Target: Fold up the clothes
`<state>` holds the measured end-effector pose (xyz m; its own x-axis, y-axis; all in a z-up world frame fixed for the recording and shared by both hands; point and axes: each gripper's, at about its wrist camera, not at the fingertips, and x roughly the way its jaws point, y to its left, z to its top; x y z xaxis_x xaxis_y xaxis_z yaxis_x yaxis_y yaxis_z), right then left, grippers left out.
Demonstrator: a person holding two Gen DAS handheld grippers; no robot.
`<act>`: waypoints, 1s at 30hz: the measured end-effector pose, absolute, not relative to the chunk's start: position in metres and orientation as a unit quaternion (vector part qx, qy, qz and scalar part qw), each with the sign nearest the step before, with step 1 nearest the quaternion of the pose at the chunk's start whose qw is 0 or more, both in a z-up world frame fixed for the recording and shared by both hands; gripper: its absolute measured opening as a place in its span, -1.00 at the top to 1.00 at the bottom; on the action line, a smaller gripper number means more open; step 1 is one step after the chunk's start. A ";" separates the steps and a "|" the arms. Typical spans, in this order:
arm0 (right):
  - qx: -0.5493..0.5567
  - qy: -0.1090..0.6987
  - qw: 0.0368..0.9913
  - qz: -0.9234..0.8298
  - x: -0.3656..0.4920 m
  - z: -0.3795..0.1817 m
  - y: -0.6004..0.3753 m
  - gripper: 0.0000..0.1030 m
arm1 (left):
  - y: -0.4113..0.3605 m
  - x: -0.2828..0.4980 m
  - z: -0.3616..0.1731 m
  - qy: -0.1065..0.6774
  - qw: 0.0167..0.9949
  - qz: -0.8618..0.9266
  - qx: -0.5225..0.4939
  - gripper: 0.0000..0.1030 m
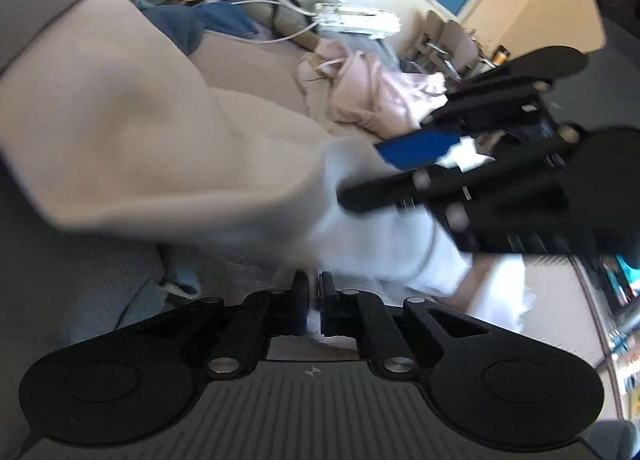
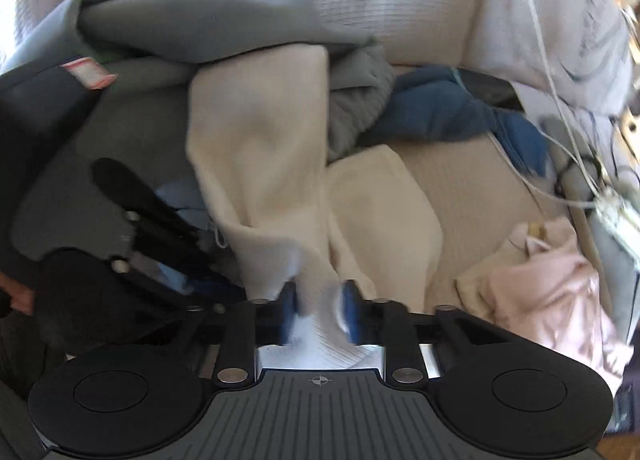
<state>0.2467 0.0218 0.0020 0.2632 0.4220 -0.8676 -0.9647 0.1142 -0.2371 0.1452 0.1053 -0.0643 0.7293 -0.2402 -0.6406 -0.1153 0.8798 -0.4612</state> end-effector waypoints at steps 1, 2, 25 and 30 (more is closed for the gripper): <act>-0.418 0.317 0.684 0.506 0.248 0.006 0.019 0.70 | 0.104 0.141 -0.060 0.370 0.896 -0.046 -0.243 0.95; -0.415 0.307 0.698 0.496 0.249 0.013 0.016 0.72 | 0.103 0.136 -0.056 0.373 0.894 -0.058 -0.243 0.95; -0.387 0.239 0.838 0.301 0.352 -0.007 0.021 0.11 | 0.068 0.060 -0.036 0.442 0.859 -0.136 -0.220 0.56; -0.358 0.235 0.836 0.343 0.305 0.025 -0.021 -0.29 | 0.072 0.056 -0.039 0.448 0.860 -0.111 -0.219 0.15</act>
